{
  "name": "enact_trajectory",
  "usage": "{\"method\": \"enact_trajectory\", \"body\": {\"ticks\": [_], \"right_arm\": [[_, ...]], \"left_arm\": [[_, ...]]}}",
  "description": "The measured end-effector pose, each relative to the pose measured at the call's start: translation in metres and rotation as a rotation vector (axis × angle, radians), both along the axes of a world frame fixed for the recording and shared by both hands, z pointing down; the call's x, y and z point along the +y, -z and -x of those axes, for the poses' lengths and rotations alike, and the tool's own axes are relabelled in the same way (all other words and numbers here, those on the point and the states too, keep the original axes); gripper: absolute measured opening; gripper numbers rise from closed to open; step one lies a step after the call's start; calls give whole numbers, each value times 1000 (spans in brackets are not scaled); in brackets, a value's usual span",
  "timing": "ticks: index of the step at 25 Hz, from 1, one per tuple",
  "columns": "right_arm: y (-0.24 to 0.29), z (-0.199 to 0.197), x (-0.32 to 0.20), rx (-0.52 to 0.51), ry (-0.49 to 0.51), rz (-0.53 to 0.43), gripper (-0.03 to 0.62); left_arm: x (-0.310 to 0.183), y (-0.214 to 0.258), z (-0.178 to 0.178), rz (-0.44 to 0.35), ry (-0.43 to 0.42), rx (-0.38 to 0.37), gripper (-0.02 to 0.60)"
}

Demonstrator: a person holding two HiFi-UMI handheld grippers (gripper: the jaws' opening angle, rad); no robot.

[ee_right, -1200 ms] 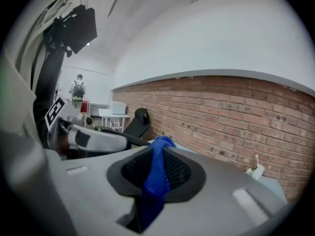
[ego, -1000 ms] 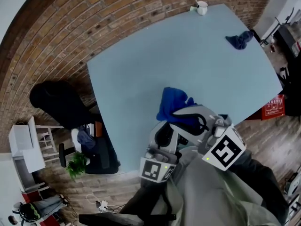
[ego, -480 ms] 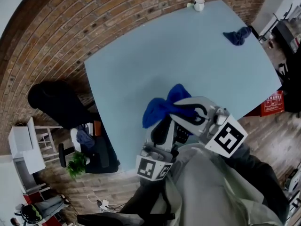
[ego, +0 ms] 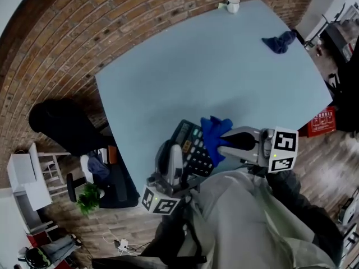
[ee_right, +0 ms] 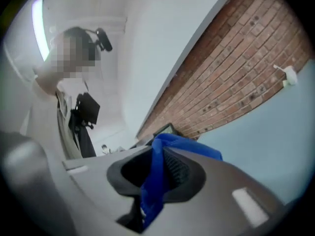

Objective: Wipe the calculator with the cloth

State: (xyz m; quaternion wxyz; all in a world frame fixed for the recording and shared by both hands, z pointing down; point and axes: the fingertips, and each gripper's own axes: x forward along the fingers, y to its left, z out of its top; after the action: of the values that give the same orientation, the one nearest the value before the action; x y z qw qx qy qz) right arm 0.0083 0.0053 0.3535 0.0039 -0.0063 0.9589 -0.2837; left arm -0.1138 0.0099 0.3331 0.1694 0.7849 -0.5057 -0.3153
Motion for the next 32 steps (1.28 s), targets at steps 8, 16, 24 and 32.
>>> {"method": "enact_trajectory", "body": {"ticks": [8,16,24,32], "right_arm": [[35,-1,-54,-310,-78,174,63],[12,5,14,-553,254,549,63],[10,18,4,-531,72,405,63],[-24,54,51,-292,195,399,61]], "left_arm": [[6,5,-37,-44,-252,259,57],[-3,9,19,-108,-159,670,57],[-16,-15,18,-17,-88,763,58],[-16,-20,26,15,-17,706,57]]}}
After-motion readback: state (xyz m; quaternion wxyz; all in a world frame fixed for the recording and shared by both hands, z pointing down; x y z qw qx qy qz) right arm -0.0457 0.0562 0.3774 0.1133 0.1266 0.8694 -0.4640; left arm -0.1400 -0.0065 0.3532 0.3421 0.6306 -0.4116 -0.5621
